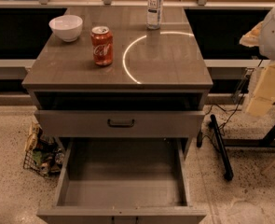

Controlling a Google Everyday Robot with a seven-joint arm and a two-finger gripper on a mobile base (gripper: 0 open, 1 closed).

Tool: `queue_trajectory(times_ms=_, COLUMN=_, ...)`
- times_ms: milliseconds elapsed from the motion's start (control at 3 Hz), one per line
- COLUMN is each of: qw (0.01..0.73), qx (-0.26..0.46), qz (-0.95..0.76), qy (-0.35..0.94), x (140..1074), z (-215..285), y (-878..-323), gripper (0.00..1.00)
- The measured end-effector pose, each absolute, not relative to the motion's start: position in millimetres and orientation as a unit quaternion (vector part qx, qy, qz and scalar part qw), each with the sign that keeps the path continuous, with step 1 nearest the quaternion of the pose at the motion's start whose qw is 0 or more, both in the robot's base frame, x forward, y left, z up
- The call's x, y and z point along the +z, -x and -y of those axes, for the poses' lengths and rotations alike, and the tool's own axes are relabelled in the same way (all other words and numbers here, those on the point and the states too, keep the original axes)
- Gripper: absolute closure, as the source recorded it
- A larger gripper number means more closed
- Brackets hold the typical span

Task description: Pick coke can

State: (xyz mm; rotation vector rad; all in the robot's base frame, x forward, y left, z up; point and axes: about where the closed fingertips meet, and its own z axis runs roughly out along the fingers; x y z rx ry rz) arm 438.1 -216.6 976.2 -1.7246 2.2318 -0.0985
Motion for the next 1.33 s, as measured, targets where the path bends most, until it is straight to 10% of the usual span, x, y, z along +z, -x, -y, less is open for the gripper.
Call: queue_trajectory(times_ms=1333, qw=0.335, qx=0.092, qz=-0.787, qy=0.509, x=963, z=144, y=-527, gripper=0.0)
